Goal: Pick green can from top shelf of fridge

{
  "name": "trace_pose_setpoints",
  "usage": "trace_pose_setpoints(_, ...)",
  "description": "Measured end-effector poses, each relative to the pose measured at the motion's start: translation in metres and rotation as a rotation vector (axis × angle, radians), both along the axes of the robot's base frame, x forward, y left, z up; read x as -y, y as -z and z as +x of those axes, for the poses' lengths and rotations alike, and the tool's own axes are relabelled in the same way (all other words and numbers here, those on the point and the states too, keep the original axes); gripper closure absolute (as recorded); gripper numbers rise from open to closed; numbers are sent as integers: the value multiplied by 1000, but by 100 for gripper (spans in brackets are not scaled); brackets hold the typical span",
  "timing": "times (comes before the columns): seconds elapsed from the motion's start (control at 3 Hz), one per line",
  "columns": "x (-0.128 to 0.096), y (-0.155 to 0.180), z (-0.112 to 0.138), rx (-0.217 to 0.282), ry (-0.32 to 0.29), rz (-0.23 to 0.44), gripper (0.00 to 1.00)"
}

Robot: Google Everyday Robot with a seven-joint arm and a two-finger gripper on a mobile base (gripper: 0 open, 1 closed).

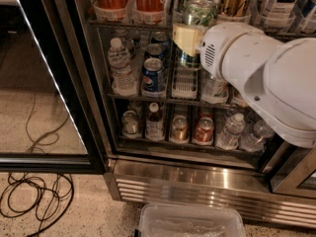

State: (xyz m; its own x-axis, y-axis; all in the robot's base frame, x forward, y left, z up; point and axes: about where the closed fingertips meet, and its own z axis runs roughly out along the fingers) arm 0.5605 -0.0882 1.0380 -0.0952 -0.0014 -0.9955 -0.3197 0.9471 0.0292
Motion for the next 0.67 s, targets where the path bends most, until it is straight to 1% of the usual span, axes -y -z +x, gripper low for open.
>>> trace_pose_setpoints(0.33, 9, 17, -15, -41, -5, -27, 100)
trace_pose_setpoints(0.67, 35, 31, -28, -47, 52, -51, 100)
